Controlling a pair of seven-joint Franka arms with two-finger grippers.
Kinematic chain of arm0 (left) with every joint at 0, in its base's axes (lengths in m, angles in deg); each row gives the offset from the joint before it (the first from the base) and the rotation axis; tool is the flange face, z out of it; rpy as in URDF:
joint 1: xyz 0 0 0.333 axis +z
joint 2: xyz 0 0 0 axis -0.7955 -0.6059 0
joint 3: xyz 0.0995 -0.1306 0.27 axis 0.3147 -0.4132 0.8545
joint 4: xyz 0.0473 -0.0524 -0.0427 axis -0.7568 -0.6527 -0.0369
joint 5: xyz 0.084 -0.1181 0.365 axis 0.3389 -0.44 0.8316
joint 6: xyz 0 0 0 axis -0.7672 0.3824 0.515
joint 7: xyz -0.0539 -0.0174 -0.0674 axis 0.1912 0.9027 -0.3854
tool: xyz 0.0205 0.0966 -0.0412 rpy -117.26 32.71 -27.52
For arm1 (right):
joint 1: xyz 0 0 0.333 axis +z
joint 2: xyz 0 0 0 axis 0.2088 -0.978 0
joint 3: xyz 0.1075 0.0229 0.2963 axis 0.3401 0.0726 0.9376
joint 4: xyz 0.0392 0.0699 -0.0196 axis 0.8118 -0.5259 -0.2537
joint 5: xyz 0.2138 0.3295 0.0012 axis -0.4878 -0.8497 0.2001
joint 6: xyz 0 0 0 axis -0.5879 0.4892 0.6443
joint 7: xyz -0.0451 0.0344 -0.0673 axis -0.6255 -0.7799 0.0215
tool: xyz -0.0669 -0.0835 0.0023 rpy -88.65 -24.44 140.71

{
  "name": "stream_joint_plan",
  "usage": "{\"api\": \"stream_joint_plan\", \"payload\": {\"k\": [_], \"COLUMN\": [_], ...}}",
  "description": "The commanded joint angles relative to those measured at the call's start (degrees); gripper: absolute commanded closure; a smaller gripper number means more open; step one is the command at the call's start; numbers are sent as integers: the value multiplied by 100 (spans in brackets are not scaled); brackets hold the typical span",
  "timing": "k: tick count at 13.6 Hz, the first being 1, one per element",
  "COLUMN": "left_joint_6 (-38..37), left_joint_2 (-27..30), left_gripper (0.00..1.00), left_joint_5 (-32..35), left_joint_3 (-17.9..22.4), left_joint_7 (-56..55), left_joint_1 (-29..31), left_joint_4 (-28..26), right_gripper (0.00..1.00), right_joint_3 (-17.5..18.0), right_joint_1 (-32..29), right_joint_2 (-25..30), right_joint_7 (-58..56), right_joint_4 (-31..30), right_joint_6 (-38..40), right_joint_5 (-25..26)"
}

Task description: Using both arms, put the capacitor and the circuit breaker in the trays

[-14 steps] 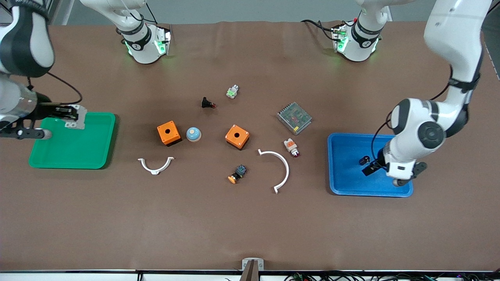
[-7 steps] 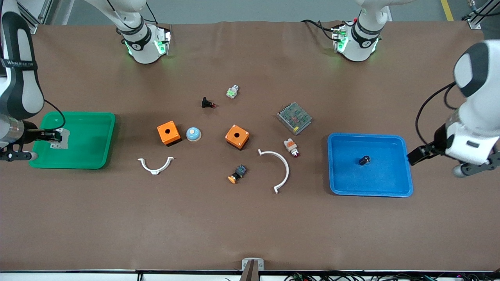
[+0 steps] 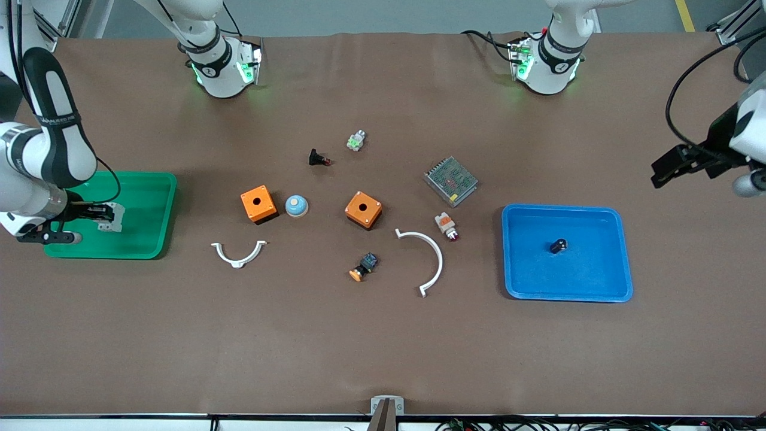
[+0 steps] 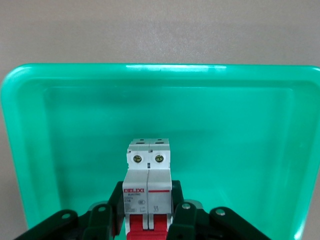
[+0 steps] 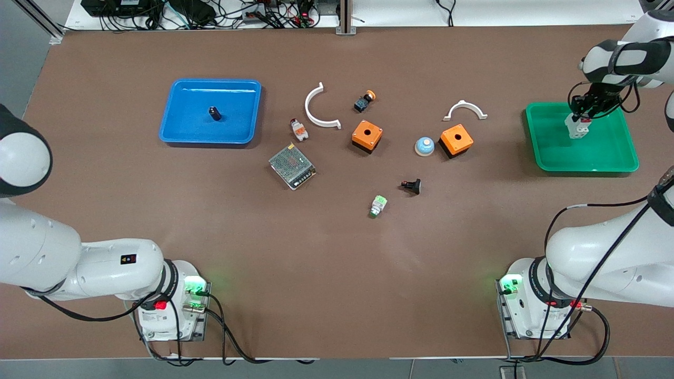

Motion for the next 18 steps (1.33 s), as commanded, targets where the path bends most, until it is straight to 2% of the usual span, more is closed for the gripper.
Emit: {"api": "stream_joint_plan", "payload": {"k": [1,2,3,4,5,6,8,12,14,18], "left_joint_6": [-292,-346,-337,-337,-337,-337,-390,-460,-443,-443], "left_joint_2": [269,322,383,427,480,611,822,1017,1017,1069], "left_gripper": [0,0,0,0,0,0,0,0,0,0], "left_joint_5": [-207,-207,-216,-216,-216,-216,-260,-471,-401,-23], "left_joint_3": [191,437,526,536,545,588,746,773,721,536], "left_joint_7": [252,357,367,367,376,376,385,376,376,394], "left_joint_1": [-100,-372,-453,-453,-462,-480,-594,-611,-664,-699], "left_joint_4": [-132,-184,-324,-404,-518,-667,-913,-1072,-1073,-1020], "right_gripper": [77,76,68,30,0,0,0,0,0,0], "right_joint_3": [136,136,136,136,136,136,197,250,250,250], "right_joint_1": [-208,-208,-208,-208,-208,-164,-111,450,802,1443], "right_joint_2": [-145,-145,-137,-128,-93,21,415,1338,1690,2121], "right_joint_7": [-10,-10,-10,-10,-10,7,51,691,1130,1912], "right_joint_4": [26,17,17,17,34,43,209,342,333,325], "right_joint_6": [-98,-98,-89,-80,-28,77,812,1992,2309,2714], "right_joint_5": [119,119,119,119,119,111,111,-64,-267,-302]}}
